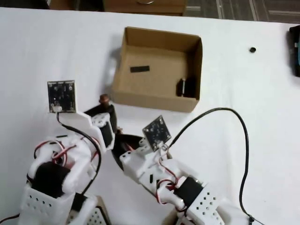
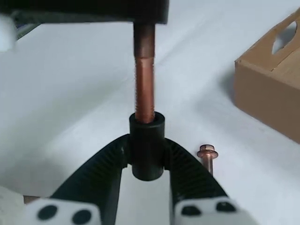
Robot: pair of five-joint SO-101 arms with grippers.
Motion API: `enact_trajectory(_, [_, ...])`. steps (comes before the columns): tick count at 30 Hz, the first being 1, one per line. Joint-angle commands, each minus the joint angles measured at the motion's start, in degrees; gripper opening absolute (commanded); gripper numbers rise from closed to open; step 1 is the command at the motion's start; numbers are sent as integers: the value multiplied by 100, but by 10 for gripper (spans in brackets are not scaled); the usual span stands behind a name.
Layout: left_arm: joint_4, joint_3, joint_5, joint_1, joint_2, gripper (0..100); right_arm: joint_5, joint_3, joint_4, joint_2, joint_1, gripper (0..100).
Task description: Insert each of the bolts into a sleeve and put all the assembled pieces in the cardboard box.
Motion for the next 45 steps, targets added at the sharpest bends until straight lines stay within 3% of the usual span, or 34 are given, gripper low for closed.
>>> enact_trajectory(1, [-114,-22,44,114,-53,23,-44,-70,22,-154,-136,19])
enact_trajectory(21, [299,198,-18,123,-70,25,-35,-343,22,-163,180,19])
enact_trajectory(23, [334,251,-396,132,-70,33,-35,-360,84,-163,180,19])
enact_trajectory(25, [527,251,-870,141,-70,82,-35,-404,189,-163,180,19])
enact_trajectory(30, [826,233,-905,132,-70,249,-35,-457,259,-163,207,19])
enact_trajectory(37, [809,215,-905,123,-70,395,-35,-457,268,-163,207,19])
enact_trajectory(40, [545,119,-905,18,-79,438,-35,-448,268,-127,268,19])
enact_trajectory(45, [53,-1068,-923,-404,-53,445,-44,-440,356,-127,884,19])
